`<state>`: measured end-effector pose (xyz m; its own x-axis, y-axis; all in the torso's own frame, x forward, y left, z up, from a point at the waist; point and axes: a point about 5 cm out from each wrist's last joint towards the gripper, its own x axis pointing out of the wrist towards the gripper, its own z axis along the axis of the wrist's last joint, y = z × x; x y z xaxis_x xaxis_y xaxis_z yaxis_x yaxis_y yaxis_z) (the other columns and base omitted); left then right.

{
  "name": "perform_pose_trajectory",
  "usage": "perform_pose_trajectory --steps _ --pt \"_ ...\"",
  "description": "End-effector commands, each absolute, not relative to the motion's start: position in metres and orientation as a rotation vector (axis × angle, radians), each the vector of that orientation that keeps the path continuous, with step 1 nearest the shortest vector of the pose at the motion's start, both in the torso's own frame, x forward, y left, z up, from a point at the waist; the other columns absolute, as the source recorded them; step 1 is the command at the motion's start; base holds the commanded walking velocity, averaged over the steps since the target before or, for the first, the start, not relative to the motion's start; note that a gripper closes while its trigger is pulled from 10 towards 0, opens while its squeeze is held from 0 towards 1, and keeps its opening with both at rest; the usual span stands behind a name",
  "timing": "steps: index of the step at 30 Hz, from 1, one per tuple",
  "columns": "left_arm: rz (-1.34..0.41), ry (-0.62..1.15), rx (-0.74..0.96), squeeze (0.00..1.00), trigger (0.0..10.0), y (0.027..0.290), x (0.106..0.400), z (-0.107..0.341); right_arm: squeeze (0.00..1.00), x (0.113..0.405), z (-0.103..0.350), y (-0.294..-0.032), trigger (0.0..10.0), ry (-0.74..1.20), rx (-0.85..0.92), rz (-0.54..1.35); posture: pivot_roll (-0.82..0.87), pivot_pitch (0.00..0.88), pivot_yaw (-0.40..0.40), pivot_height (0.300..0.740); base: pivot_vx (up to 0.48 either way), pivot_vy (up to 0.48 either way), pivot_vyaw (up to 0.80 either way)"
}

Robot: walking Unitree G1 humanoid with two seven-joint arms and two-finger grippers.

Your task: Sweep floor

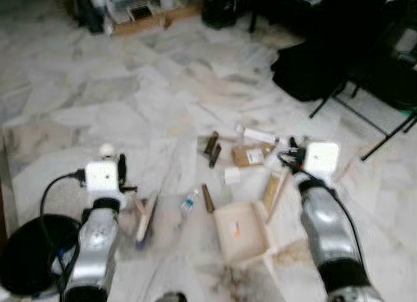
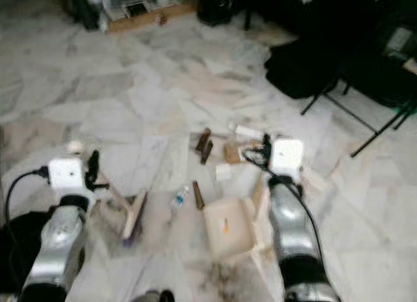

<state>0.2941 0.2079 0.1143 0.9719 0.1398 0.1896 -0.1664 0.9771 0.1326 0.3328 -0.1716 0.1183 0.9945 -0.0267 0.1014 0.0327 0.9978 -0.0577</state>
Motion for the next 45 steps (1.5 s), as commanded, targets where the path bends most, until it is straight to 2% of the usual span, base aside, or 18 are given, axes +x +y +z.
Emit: perform_pose_trajectory --steps 1,45 --pt "0.157 -0.218 0.148 0.00 10.0 0.2073 0.2952 0.1216 0.00 0.3322 0.1235 -0.1752 10.0 -0.128 -0.040 -0.039 0.03 0.127 0.032 0.740 0.262 0.000 0.00" --pt "0.144 -0.227 0.146 0.00 10.0 0.2053 0.2968 0.1226 0.00 0.3320 0.1247 -0.1751 10.0 -0.137 -0.032 -0.032 0.03 0.101 0.034 0.740 0.268 0.000 0.00"
